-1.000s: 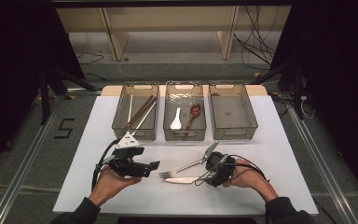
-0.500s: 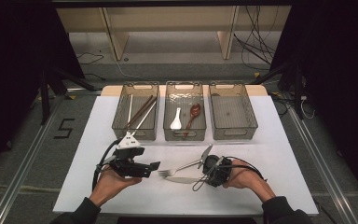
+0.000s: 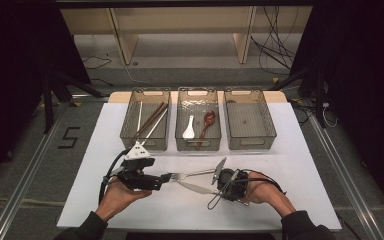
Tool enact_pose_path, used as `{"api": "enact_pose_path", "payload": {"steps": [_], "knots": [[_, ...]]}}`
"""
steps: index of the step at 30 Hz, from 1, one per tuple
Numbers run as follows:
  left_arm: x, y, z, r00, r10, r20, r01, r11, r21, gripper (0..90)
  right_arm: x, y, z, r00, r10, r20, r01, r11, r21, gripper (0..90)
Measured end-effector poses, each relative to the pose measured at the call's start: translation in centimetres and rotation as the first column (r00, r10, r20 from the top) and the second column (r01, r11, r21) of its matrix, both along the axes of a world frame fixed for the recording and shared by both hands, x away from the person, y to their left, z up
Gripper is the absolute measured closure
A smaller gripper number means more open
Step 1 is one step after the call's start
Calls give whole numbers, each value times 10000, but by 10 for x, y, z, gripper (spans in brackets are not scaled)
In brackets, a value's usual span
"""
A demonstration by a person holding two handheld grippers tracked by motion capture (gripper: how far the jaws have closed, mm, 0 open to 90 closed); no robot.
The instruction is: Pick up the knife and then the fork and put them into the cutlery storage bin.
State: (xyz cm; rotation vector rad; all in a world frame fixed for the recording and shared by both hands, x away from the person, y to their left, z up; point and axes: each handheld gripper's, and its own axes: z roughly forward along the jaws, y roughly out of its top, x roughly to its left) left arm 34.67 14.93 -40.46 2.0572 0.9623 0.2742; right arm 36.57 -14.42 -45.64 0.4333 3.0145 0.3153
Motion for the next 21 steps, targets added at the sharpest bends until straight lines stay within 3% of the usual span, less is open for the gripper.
{"api": "enact_pose_path", "payload": {"steps": [11,17,21], "knots": [[1,2,0,10000,79,11,-79,9999,-79,196,-1,-1,1,9999,-37,-131,37,10000,21,803],[1,4,0,9999,131,-11,-132,9998,-123,196,-3,0,3,9995,95,-309,-84,9993,364,803],[2,5,1,9998,191,5,-190,9996,-188,196,-3,-1,7,9995,-96,-310,119,9971,745,803]]}}
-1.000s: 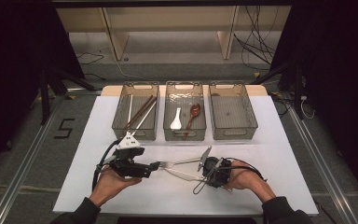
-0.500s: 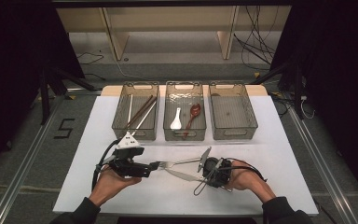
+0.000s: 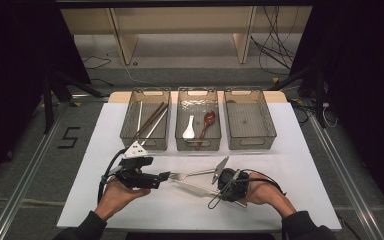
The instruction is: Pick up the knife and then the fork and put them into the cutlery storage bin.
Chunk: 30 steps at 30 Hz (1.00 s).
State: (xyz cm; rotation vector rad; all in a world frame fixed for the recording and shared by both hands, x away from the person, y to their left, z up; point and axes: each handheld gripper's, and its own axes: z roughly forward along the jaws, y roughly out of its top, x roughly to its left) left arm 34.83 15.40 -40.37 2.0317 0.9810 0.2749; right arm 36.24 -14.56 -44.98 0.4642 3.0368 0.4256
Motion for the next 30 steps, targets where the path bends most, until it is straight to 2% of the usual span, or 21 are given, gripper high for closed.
{"api": "enact_pose_path", "payload": {"steps": [3,5,6,10,11,13,16,19,22,27,30], "knots": [[0,1,1,10000,73,34,-73,9999,-88,196,2,-4,4,9999,-137,32,135,9986,508,803],[0,2,2,9999,84,61,-83,9999,-138,196,3,-7,9,9985,-546,-86,551,9956,762,803],[0,2,2,9999,68,88,-67,9999,-139,196,6,-10,10,9983,-575,12,571,9931,1026,803],[0,2,2,9999,67,135,-63,9995,-306,196,12,-21,20,9919,-1266,-77,1258,9743,1869,802],[-1,3,2,9999,66,144,-61,9993,-379,196,13,-24,23,9880,-1545,-35,1517,9655,2116,802],[-1,4,4,9999,37,95,-31,9982,-601,194,18,-31,27,9806,-1943,-268,1945,9455,2612,803],[-1,6,5,9997,99,202,-83,9969,-780,193,22,-39,33,9731,-2272,-388,2273,9177,3259,803],[-2,8,6,9997,141,217,-121,9960,-887,192,26,-45,38,9657,-2567,-405,2539,8991,3567,804],[-2,9,6,9996,173,207,-153,9955,-940,192,31,-52,39,9544,-2894,-730,2939,8693,3975,804],[-3,11,7,9994,233,246,-208,9950,-972,192,39,-65,44,9335,-3428,-1048,3504,8112,4682,803],[-3,12,7,9993,238,272,-210,9950,-981,193,45,-74,49,9152,-3880,-1091,3875,7725,5031,803]]}}
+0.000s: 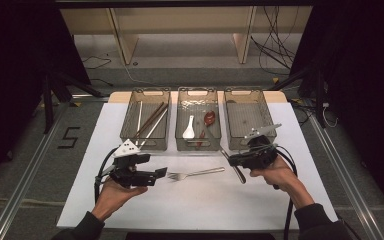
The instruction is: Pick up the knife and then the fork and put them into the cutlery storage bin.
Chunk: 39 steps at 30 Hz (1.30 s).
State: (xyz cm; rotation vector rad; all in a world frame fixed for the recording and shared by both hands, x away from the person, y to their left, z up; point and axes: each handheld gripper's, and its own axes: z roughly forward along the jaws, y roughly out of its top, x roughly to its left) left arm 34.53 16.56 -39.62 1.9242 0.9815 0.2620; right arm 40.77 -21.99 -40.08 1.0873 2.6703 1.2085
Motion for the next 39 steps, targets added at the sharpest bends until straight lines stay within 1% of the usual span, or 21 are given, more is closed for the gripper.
{"api": "enact_pose_path", "payload": {"steps": [2,5,10,12,15,18,21,25,28,35,39], "knots": [[0,1,0,10000,32,22,-32,10000,-65,193,6,-7,4,9990,-446,32,445,9987,260,803],[0,2,0,9999,82,63,-81,9999,-110,193,15,-16,10,9947,-1012,151,1005,9939,459,803],[-1,5,1,9998,147,168,-144,9998,-139,192,29,-28,17,9827,-1835,232,1818,9813,628,803],[-1,5,1,9997,181,178,-177,9996,-205,191,34,-31,19,9785,-2044,264,2020,9766,737,803],[-2,6,1,9996,148,247,-143,9997,-188,190,42,-34,22,9701,-2412,281,2388,9686,688,803],[-3,7,2,9993,167,329,-159,9996,-238,190,50,-37,23,9632,-2675,272,2653,9619,664,803],[-3,8,2,9994,128,326,-120,9997,-230,190,57,-39,24,9555,-2940,227,2921,9542,643,803],[-3,8,1,9994,106,337,-98,9997,-244,189,65,-41,26,9491,-3143,187,3130,9483,519,803],[-4,8,0,9995,100,299,-92,9996,-262,189,73,-42,27,9416,-3364,132,3355,9409,475,802],[-4,10,1,9994,114,325,-105,9996,-273,187,92,-43,34,9271,-3745,135,3744,9272,81,802],[-4,10,1,9993,97,370,-86,9995,-292,187,99,-44,39,9194,-3928,174,3929,9196,-2,802]]}}
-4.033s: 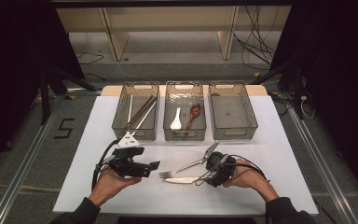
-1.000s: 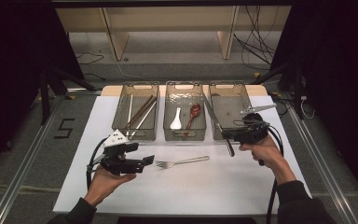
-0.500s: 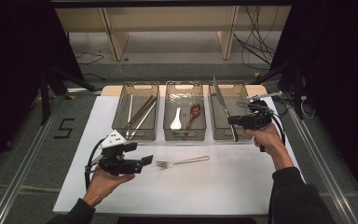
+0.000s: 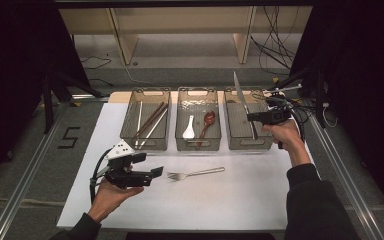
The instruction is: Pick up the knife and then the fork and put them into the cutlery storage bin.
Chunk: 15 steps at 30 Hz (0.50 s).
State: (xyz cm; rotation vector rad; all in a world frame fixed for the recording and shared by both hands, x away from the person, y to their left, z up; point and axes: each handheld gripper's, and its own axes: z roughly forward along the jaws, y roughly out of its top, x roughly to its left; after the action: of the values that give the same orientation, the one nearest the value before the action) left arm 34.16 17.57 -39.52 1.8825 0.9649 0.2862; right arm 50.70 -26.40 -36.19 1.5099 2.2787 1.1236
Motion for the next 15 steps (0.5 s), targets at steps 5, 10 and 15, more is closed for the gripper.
{"api": "enact_pose_path", "payload": {"steps": [5,10,15], "knots": [[0,0,1,10000,-2,27,2,10000,-52,187,9,-5,2,9992,-401,-70,400,9991,-117,802],[-1,-1,1,9999,-74,77,74,10000,-18,187,17,-7,-1,9973,-709,-209,700,9967,-422,802],[0,-1,1,9999,-61,99,62,10000,-46,187,24,-5,-6,9949,-938,-359,916,9940,-593,802]]}}
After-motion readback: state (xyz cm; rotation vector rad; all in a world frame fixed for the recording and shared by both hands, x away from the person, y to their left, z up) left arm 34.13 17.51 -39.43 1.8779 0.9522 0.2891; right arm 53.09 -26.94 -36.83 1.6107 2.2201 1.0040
